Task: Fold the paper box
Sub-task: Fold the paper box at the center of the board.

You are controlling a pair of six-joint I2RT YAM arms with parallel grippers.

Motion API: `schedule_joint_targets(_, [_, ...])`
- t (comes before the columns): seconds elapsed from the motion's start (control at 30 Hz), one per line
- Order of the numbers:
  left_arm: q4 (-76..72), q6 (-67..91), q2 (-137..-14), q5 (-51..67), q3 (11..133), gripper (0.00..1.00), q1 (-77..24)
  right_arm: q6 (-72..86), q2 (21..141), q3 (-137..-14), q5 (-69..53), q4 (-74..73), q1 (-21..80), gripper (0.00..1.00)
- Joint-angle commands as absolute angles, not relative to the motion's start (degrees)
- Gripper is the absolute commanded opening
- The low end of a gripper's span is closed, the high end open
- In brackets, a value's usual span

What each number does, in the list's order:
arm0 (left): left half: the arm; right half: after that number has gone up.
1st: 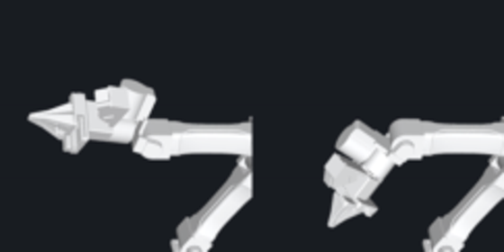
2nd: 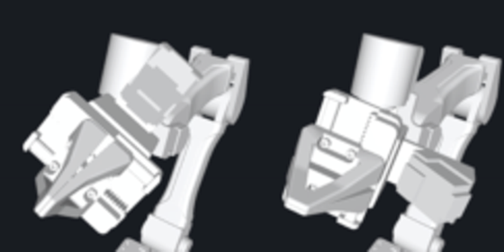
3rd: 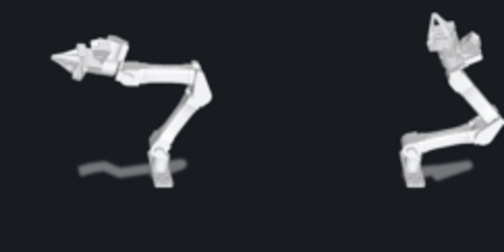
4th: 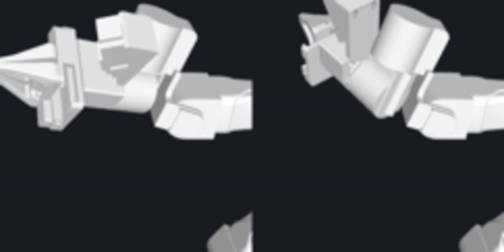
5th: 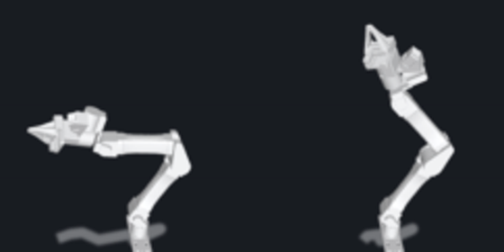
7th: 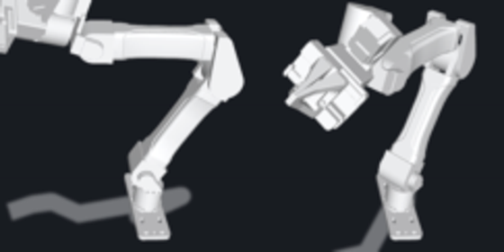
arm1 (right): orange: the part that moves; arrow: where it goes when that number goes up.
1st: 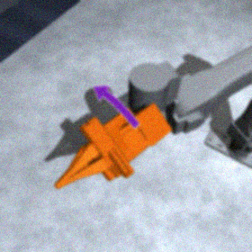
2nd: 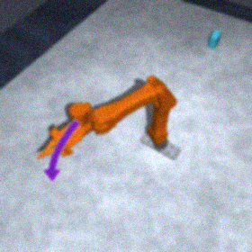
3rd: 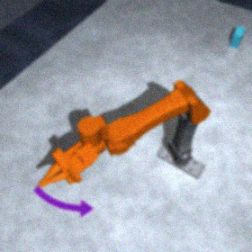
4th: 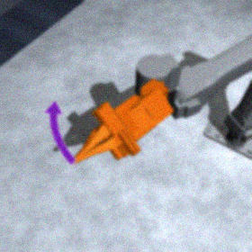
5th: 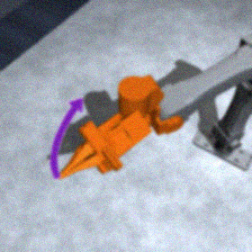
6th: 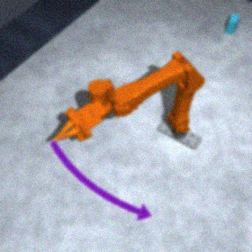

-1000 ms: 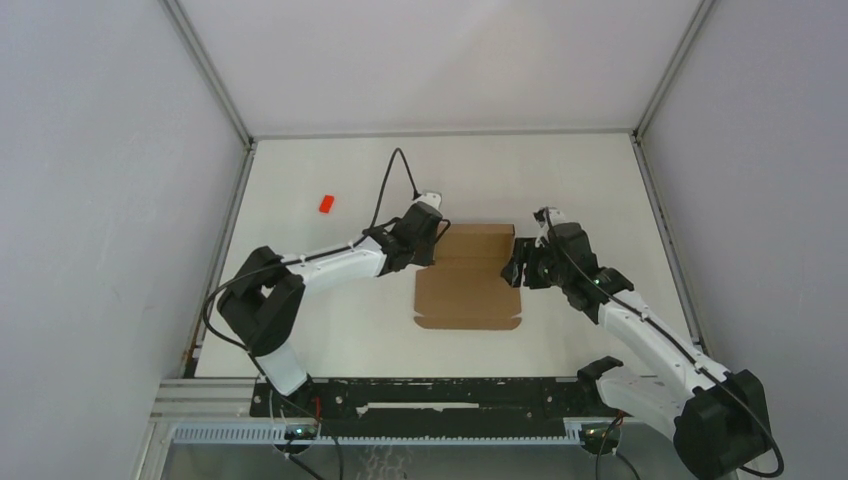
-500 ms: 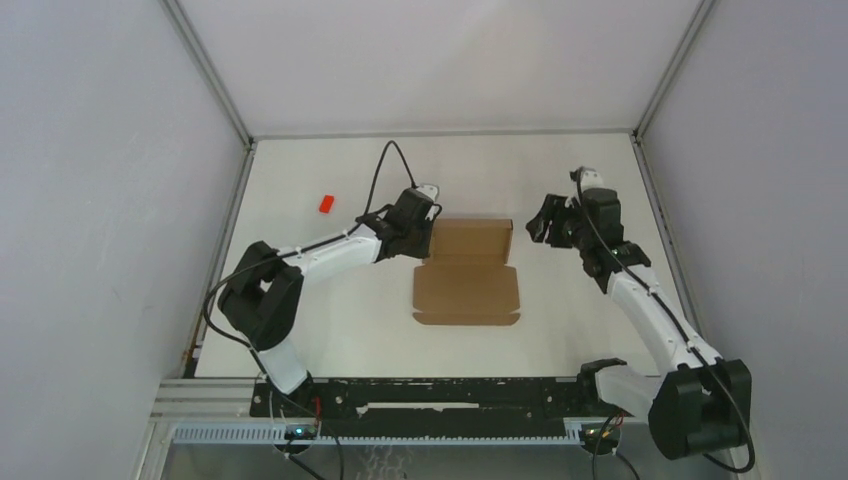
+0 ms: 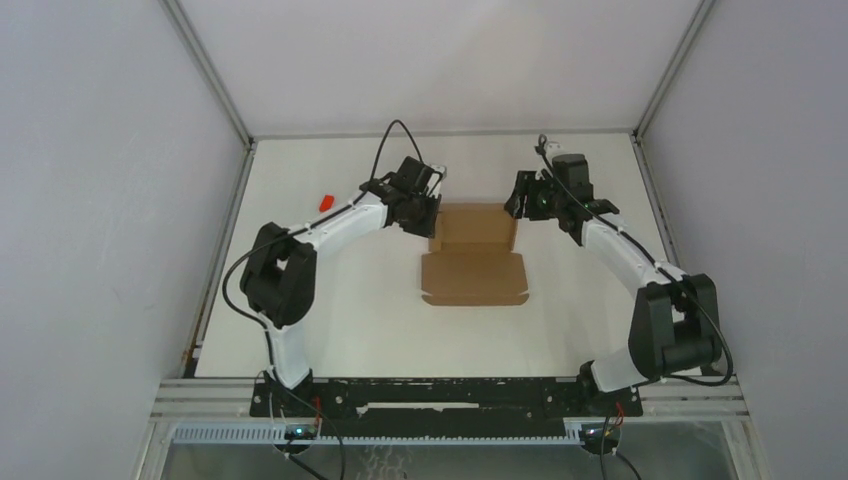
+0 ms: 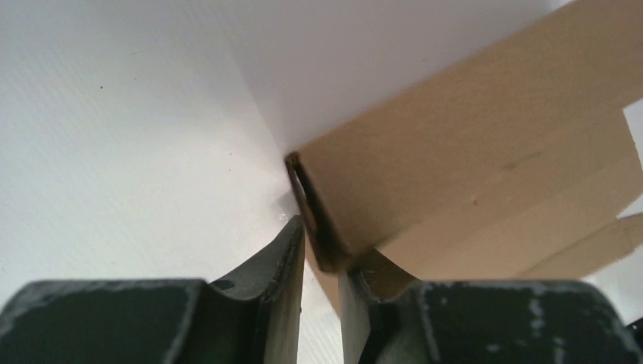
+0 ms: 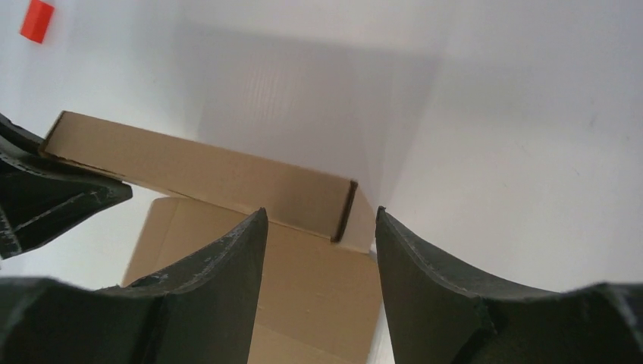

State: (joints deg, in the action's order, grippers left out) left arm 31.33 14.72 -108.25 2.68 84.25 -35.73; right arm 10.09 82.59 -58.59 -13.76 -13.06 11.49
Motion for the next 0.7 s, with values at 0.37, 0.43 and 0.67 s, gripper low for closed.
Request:
schedule_joint_targets(0.37, [38.5,10.7,-113.0,9.1,93.3,0.27,-33.2,6.6,92.9,-71.2,-13.1,-14.5,11.9,0.6])
schedule_joint_targets(0.43, [38.6,10.8,-113.4,9.0,93.8,0.27,-33.1,6.1,94.5,-72.3,-13.8,-15.4,11.9,0.58])
schedule_joint_targets(0.67, [37.2,11.7,-114.1,7.6,94.7,0.3,-33.0,5.7,94.9,-71.1,-10.5,-15.7,13.2,0.56])
